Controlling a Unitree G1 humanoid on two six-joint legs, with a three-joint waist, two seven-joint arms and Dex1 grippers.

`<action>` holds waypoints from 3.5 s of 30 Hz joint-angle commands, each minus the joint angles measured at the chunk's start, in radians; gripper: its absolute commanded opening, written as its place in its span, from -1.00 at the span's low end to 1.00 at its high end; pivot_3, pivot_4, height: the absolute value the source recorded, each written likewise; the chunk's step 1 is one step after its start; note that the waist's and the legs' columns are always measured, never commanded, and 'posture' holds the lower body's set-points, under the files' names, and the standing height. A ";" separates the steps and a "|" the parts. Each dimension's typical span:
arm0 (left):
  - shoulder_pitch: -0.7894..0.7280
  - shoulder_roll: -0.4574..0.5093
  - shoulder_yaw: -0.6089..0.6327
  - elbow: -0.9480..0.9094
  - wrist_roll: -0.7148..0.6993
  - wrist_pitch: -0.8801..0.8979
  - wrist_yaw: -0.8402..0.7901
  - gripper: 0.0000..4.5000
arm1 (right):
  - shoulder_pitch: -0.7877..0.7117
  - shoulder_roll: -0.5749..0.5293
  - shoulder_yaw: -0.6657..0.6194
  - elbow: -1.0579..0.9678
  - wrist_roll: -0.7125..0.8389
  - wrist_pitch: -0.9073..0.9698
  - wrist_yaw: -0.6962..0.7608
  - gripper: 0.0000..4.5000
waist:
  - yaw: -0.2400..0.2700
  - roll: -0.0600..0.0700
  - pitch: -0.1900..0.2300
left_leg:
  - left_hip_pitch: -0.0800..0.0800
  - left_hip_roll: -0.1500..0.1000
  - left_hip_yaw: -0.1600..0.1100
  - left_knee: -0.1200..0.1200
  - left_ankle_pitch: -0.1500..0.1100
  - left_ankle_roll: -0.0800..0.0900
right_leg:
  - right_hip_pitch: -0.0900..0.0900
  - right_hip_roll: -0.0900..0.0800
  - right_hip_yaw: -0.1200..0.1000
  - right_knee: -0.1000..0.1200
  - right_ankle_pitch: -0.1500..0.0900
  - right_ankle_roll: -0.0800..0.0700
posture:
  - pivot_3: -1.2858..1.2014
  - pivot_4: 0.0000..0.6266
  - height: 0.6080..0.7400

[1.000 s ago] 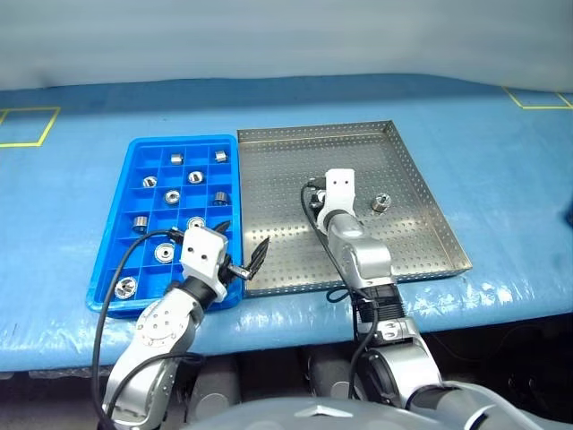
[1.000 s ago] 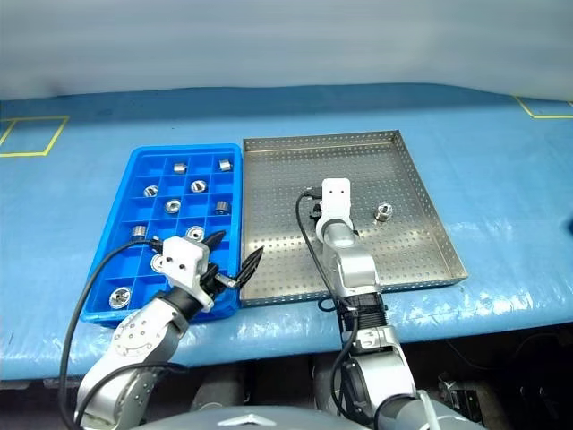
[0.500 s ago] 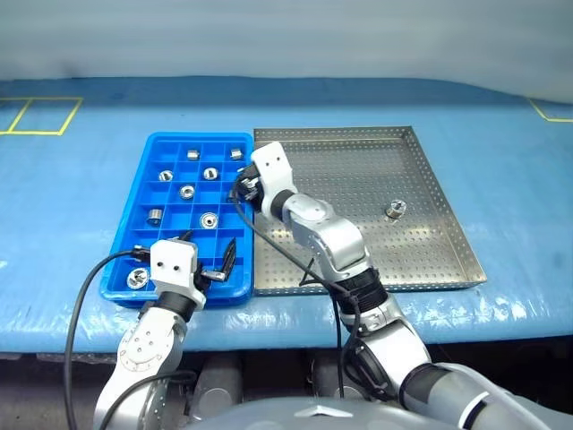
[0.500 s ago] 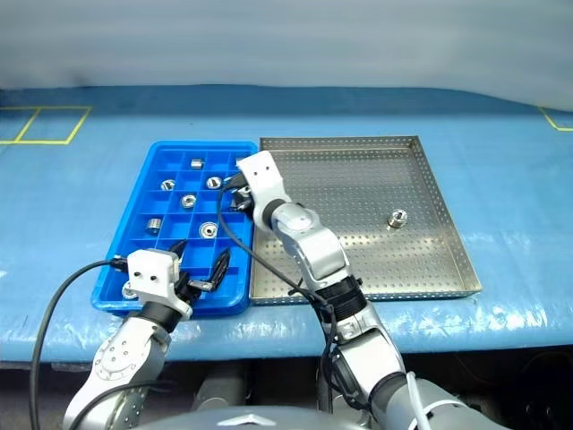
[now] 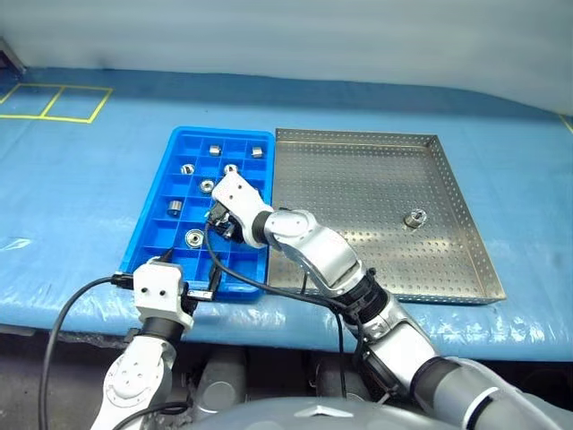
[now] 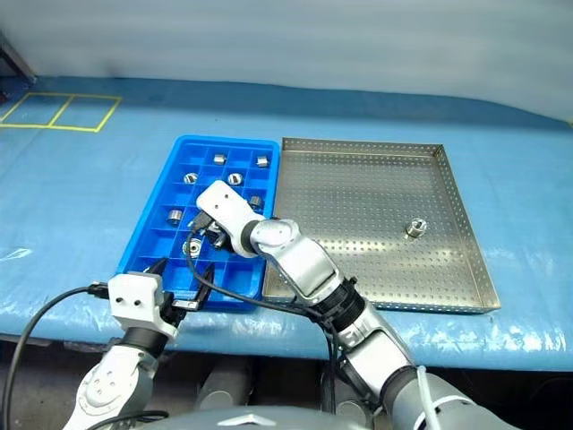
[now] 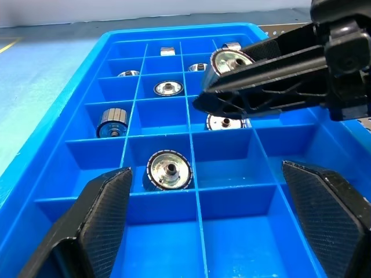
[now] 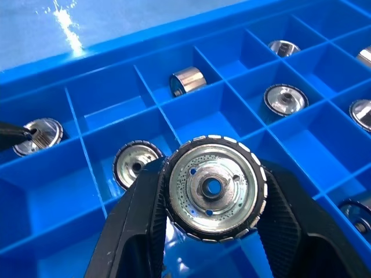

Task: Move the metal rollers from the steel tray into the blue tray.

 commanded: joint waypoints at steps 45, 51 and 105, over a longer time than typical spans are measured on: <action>-0.260 0.098 -0.037 0.077 -0.103 0.057 -0.203 1.00 | 0.193 0.117 -0.692 -0.040 -0.010 -0.384 -0.589 0.98 | -0.148 0.003 -0.004 | 0.000 0.000 0.002 0.000 0.000 0.000 | 0.000 0.000 0.002 0.000 0.004 0.007 | 0.02 -0.52 1.00; -0.277 0.100 -0.038 0.088 -0.104 0.059 -0.212 1.00 | 0.190 0.139 -0.737 0.065 -0.021 -0.475 -0.702 0.98 | -0.165 0.004 -0.004 | 0.000 0.000 0.001 0.000 0.000 0.000 | 0.000 0.000 0.002 0.001 0.005 0.007 | 0.02 -0.52 1.00; -0.163 0.014 -0.015 0.037 -0.039 -0.007 -0.048 1.00 | 0.135 0.048 -0.459 0.008 0.040 -0.425 -0.420 -0.24 | -0.124 0.007 -0.005 | 0.001 0.000 0.000 0.000 0.000 0.001 | 0.001 0.000 0.002 0.001 0.004 0.006 | 0.17 -0.52 1.00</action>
